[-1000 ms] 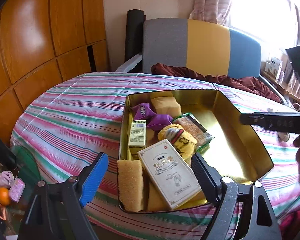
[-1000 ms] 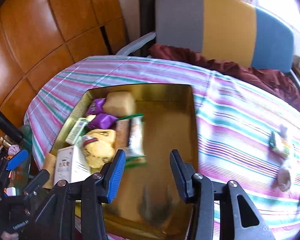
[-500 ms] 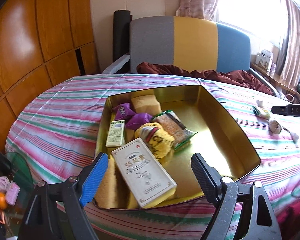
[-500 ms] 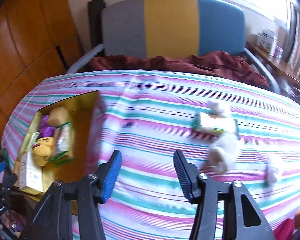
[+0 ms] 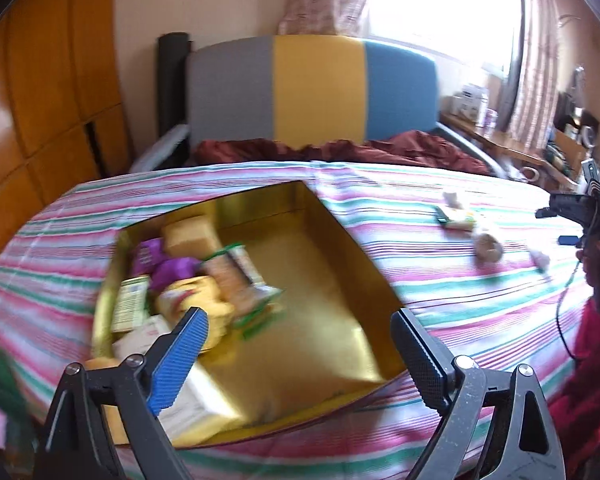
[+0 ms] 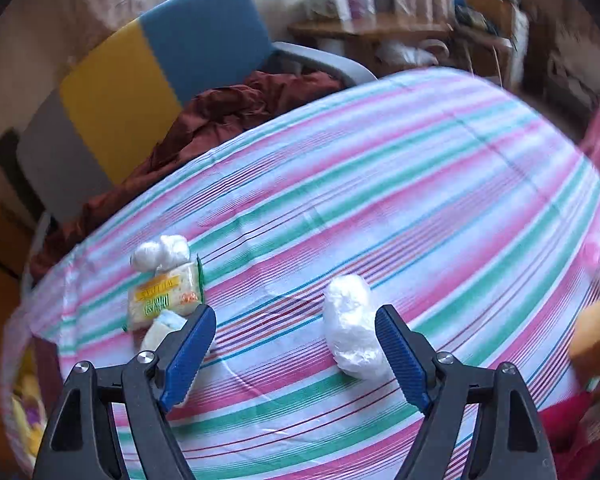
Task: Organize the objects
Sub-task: 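Move both grippers back toward the remaining items on the table, then grasp the beige sock with the left gripper while the right gripper grasps the plastic bundle, then carry the beige sock into the gold tray and open the left gripper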
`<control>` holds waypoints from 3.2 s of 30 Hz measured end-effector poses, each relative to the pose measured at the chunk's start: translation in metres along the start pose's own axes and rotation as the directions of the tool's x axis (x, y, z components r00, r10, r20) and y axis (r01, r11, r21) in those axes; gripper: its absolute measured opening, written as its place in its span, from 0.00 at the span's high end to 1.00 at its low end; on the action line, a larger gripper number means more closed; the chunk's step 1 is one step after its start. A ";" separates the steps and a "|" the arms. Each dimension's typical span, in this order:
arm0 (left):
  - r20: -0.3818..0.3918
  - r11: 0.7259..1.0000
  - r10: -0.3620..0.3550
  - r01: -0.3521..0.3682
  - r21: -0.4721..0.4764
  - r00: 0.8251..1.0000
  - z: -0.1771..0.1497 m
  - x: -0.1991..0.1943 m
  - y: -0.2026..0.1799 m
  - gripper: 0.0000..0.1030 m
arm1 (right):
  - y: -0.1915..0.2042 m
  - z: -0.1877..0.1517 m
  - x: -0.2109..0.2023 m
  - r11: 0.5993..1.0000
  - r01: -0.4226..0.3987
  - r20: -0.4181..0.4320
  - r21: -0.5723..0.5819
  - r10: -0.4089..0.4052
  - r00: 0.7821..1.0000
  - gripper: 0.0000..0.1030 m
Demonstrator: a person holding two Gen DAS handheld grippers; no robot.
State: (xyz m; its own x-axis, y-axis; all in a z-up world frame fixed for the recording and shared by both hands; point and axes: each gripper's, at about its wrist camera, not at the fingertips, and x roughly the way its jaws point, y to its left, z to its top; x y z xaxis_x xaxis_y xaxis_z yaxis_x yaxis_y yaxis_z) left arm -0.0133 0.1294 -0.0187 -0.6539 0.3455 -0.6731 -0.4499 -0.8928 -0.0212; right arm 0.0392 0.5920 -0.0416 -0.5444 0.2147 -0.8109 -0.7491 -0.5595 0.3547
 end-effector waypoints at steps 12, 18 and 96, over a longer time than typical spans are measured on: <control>-0.085 0.979 -0.156 0.165 0.120 0.984 0.031 0.043 -0.100 0.09 | -0.038 0.001 -0.003 0.978 -0.053 -0.024 0.202 0.059 0.998 0.19; -0.157 0.966 -0.196 0.218 0.138 0.968 0.038 0.078 -0.140 0.09 | -0.047 0.004 -0.001 0.963 -0.088 -0.015 0.256 0.095 0.995 0.19; -0.161 0.923 -0.310 0.337 0.185 0.937 0.004 0.153 -0.205 0.49 | -0.014 -0.009 0.050 0.960 0.166 -0.225 -0.223 -0.216 0.950 0.64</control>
State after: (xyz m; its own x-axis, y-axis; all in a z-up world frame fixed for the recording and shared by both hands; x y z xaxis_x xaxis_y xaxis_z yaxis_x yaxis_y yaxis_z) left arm -0.0239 0.3669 -0.1143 -0.3754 0.5541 -0.7430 -0.7486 -0.6539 -0.1095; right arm 0.0260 0.6032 -0.0913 -0.2703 0.1453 -0.9518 -0.7255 -0.6806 0.1021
